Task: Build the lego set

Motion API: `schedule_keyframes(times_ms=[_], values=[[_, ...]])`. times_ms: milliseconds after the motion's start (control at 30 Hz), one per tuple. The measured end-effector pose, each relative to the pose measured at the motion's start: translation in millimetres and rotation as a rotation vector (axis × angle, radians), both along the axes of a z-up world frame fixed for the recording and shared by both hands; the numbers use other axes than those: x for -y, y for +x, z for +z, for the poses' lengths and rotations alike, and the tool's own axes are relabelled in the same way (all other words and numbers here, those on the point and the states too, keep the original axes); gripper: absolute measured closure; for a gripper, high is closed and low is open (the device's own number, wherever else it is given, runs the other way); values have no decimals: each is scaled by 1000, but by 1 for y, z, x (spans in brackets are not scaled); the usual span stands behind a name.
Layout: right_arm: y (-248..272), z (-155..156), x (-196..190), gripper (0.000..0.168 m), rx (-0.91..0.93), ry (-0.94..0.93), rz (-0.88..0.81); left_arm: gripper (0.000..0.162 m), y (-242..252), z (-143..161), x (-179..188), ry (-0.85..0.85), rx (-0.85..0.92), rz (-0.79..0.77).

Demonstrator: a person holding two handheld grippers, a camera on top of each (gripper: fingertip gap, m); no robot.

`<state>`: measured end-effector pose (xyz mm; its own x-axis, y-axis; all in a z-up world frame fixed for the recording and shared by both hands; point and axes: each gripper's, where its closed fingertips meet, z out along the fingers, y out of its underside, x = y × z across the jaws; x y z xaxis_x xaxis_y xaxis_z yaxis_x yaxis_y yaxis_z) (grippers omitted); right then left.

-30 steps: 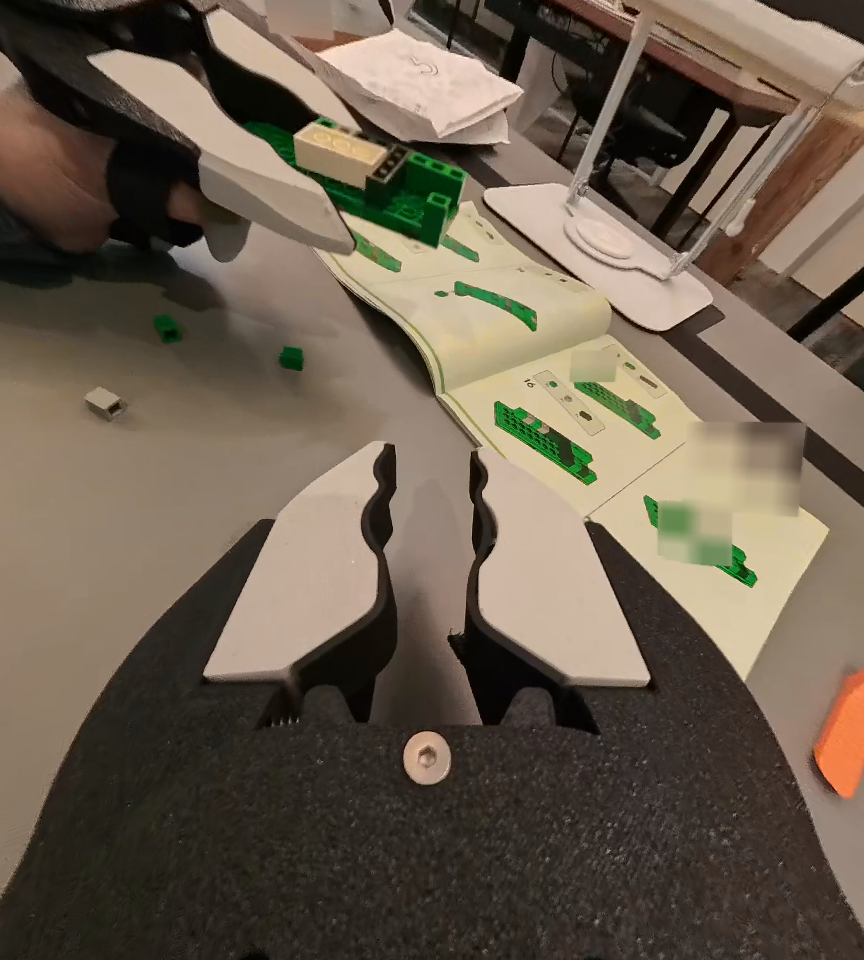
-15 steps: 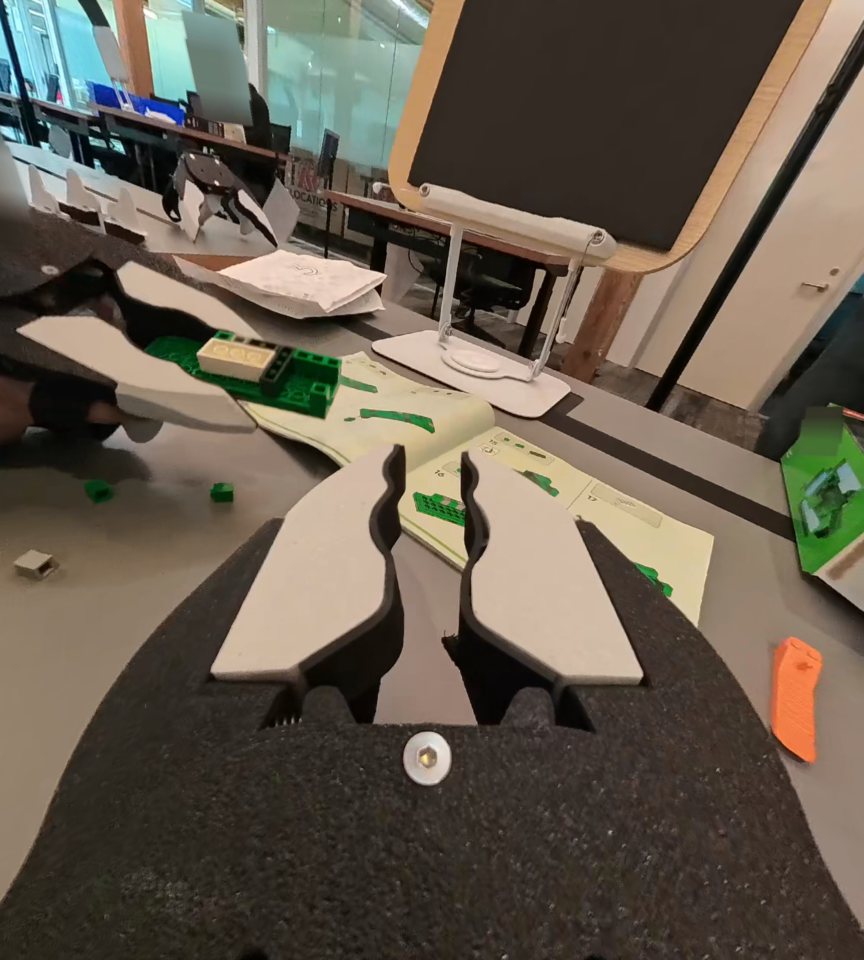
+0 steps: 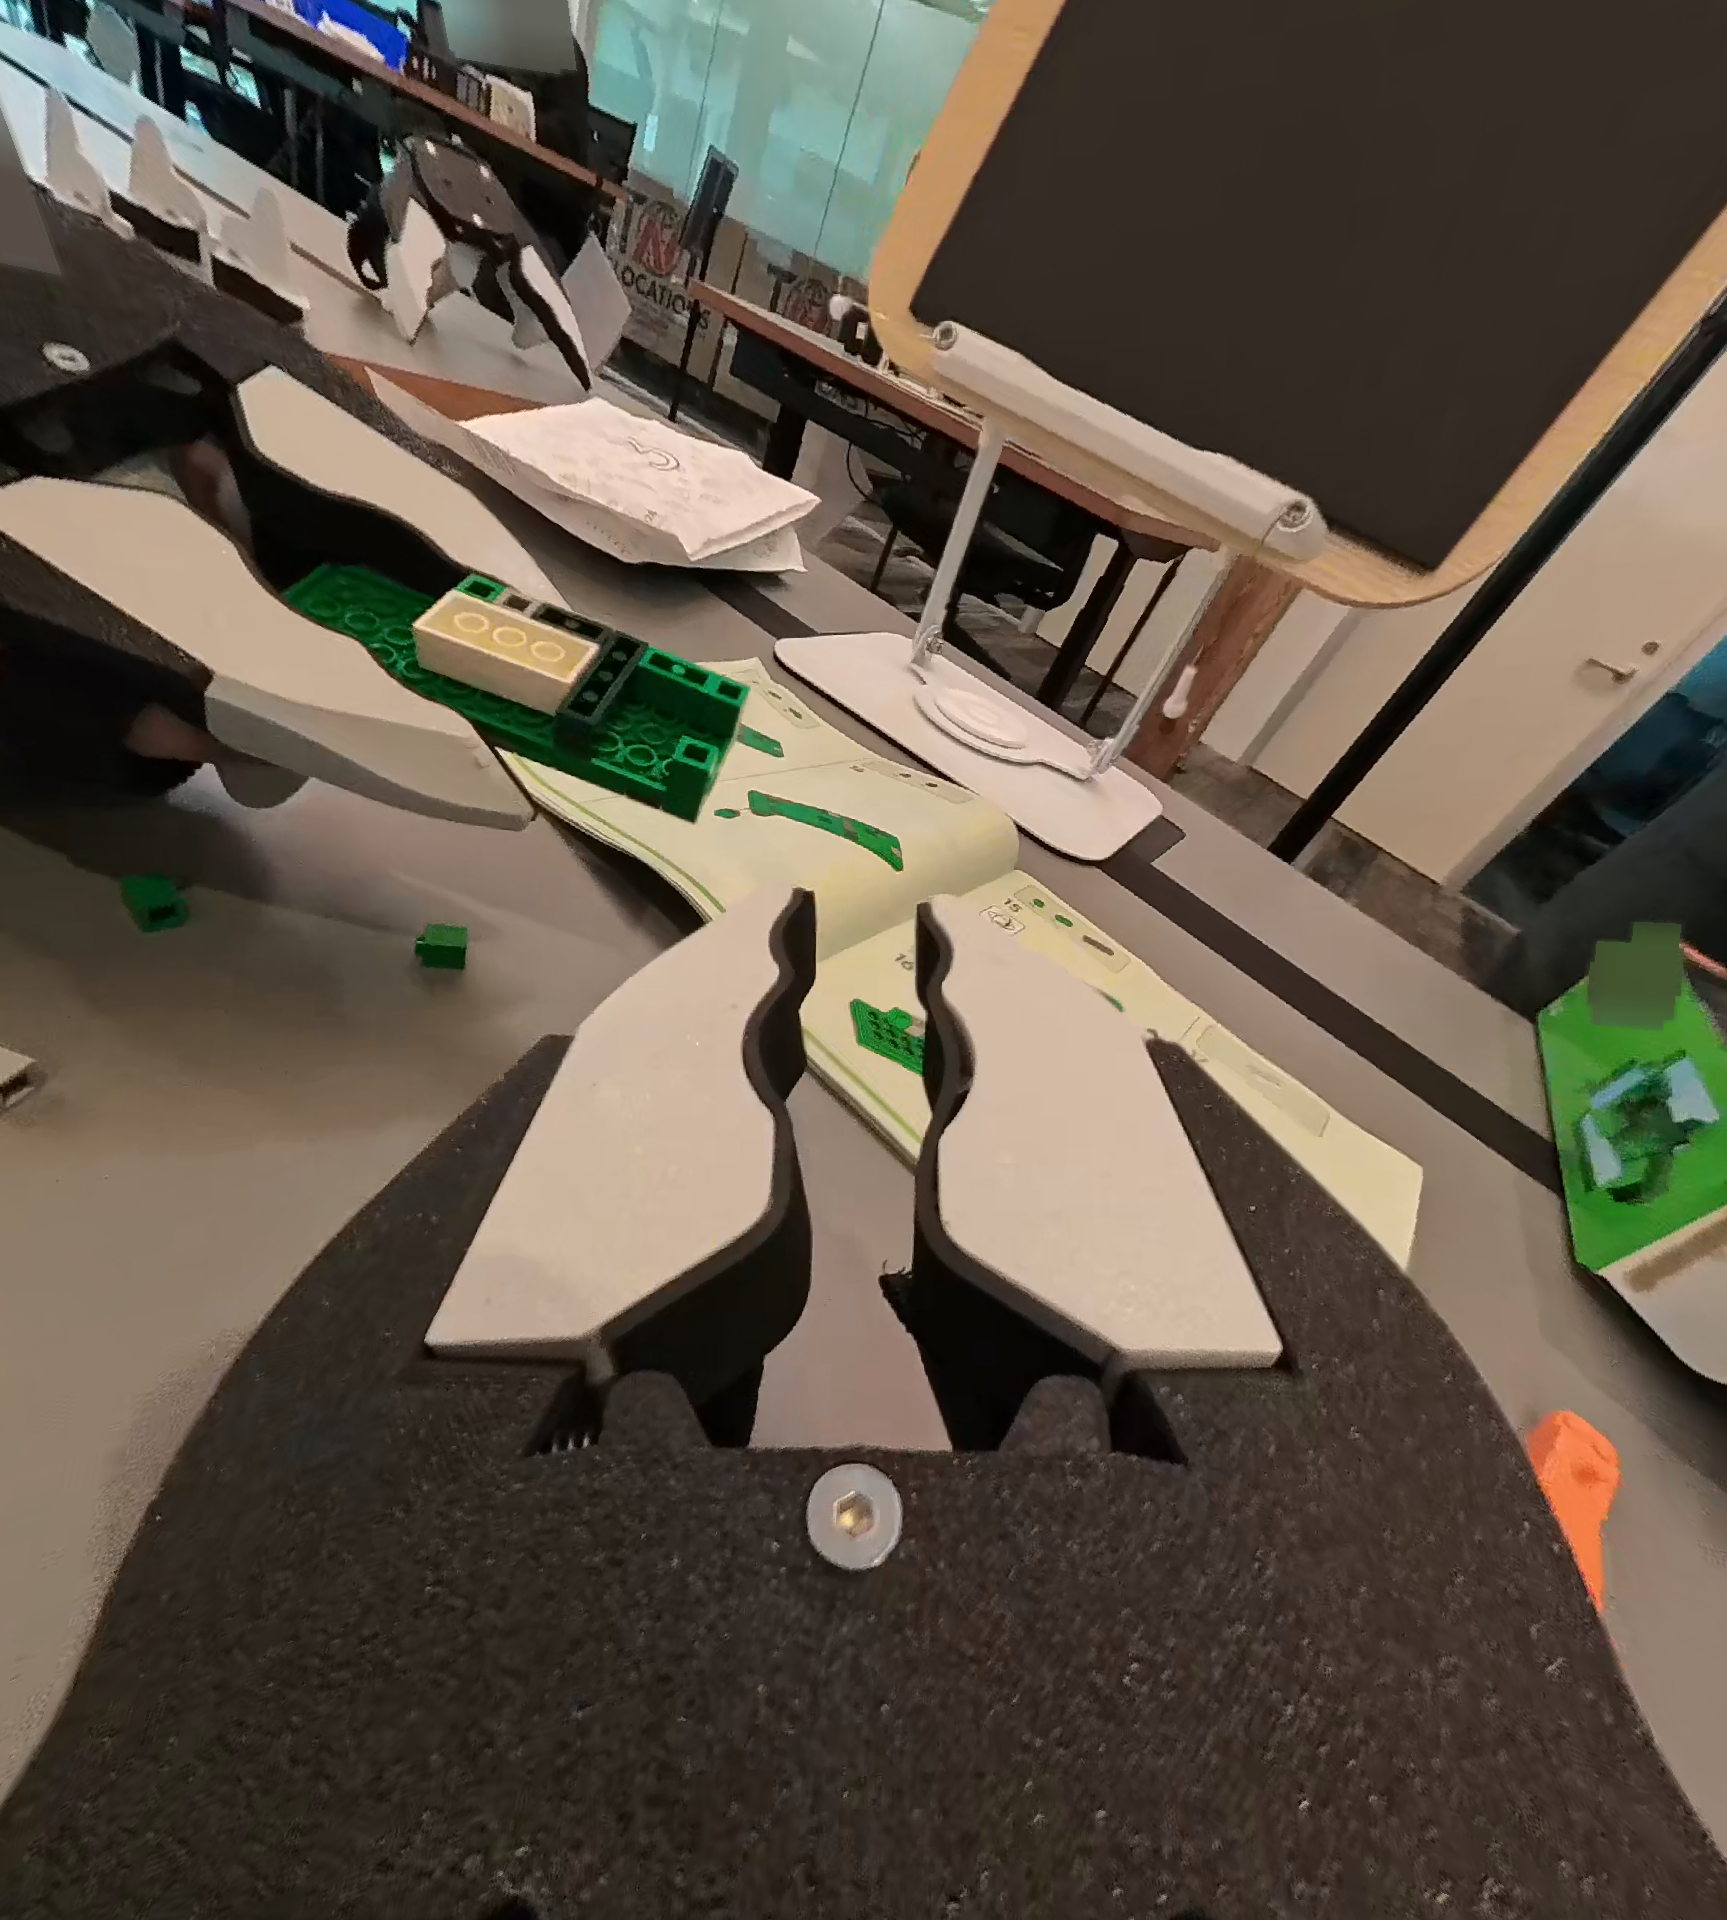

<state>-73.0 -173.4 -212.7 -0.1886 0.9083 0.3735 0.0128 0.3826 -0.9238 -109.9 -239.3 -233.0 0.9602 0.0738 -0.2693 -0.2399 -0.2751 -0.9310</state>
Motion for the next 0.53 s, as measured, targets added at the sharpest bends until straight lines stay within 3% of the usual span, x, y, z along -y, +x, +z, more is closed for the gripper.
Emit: schedule_keyframes(times_ms=[533], values=[[-17, 20, -26, 158, -157, -5, -59, 121, 1, 0, -2, 0, -11, -7]])
